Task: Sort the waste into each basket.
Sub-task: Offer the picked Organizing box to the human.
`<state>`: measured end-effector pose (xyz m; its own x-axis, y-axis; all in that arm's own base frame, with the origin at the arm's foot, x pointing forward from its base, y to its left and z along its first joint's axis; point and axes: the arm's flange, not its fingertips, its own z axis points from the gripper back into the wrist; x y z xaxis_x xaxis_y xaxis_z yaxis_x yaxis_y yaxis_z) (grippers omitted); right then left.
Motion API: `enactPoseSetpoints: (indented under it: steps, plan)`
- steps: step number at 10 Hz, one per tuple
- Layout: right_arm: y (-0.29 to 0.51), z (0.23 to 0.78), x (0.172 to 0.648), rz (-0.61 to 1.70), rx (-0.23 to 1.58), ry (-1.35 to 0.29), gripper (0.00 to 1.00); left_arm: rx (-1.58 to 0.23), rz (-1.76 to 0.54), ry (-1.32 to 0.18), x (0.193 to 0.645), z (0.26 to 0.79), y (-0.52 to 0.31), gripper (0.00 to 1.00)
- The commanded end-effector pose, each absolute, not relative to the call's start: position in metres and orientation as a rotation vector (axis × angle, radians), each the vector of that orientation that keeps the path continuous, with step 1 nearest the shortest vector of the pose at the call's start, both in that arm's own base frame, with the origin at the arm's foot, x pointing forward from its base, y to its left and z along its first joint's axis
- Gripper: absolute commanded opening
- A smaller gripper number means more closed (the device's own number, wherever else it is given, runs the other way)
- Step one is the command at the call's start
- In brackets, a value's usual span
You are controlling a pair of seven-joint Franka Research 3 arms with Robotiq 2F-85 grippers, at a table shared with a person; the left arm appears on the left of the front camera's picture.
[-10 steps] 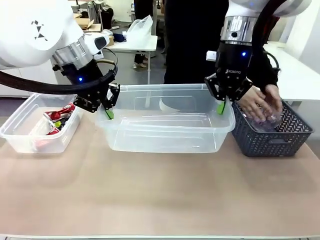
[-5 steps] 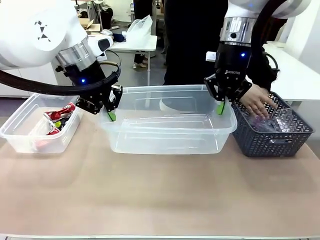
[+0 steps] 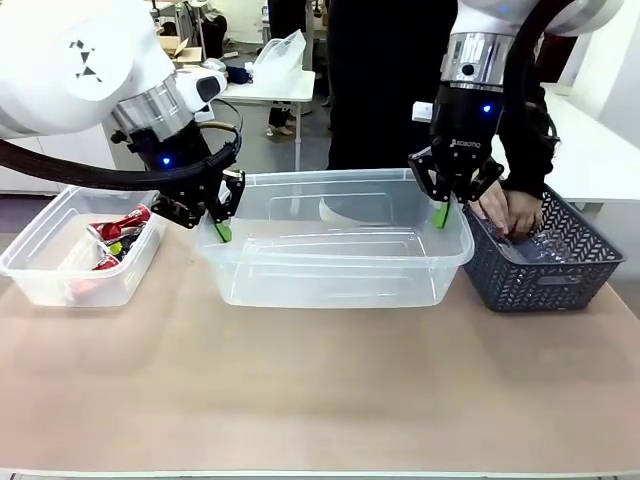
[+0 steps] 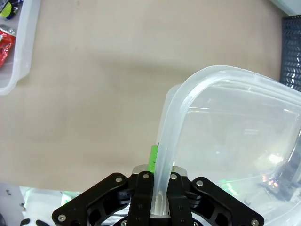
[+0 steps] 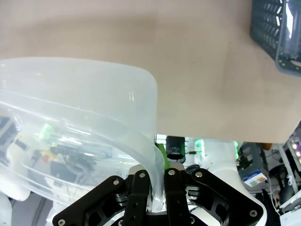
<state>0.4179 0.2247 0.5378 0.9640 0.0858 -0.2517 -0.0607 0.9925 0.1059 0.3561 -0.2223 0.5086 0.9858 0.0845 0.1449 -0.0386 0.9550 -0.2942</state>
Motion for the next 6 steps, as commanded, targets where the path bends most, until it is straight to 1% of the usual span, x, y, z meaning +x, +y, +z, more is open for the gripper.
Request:
enactPoseSetpoints:
  steps: [1, 6]
  plan:
    - [0.2248, 0.5391, 0.4160, 0.078, 0.093, 0.263, 0.00, -0.300, 0.088, -0.176, 0.3583, 0.5106, -0.2133, 0.00]
    - [0.2248, 0.5391, 0.4160, 0.078, 0.093, 0.263, 0.00, -0.300, 0.088, -0.176, 0.3583, 0.5106, -0.2133, 0.00]
